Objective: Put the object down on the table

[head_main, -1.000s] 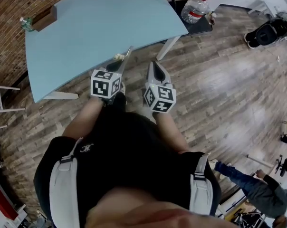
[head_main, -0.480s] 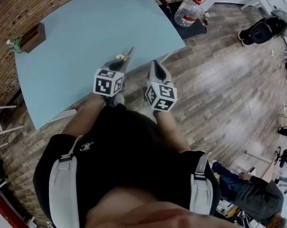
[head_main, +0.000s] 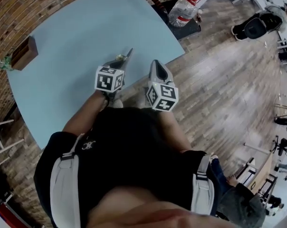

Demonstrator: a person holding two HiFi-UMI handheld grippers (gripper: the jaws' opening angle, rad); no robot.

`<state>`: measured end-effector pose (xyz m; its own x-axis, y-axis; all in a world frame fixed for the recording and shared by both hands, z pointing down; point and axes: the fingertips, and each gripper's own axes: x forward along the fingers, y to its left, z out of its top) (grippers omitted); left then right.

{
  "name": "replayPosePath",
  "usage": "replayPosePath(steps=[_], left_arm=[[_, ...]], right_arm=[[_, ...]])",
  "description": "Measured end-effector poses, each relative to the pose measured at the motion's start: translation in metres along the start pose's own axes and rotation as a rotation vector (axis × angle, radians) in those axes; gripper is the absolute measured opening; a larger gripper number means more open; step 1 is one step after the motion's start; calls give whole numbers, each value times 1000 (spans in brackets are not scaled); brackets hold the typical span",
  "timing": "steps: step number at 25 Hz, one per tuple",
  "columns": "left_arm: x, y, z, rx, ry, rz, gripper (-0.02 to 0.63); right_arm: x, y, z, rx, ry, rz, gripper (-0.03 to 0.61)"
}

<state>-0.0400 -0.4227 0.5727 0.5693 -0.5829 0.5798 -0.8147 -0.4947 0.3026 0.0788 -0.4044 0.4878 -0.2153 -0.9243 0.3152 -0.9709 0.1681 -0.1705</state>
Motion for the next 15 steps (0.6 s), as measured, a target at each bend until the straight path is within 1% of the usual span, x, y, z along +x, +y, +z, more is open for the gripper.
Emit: replayPosePath(steps=[6, 10, 13, 15], left_arm=[[31, -3, -8, -27, 45, -37, 9], [52, -2, -8, -45, 55, -41, 9], [69, -1, -15, -87, 66, -42, 9], [80, 1, -25, -118, 88, -40, 9]], right_arm=[[13, -11, 8, -11, 9, -2, 14], [17, -22, 8, -27, 24, 4, 14], [15, -35, 5, -19, 34, -3, 14], [13, -43, 5, -13, 32, -6, 14]])
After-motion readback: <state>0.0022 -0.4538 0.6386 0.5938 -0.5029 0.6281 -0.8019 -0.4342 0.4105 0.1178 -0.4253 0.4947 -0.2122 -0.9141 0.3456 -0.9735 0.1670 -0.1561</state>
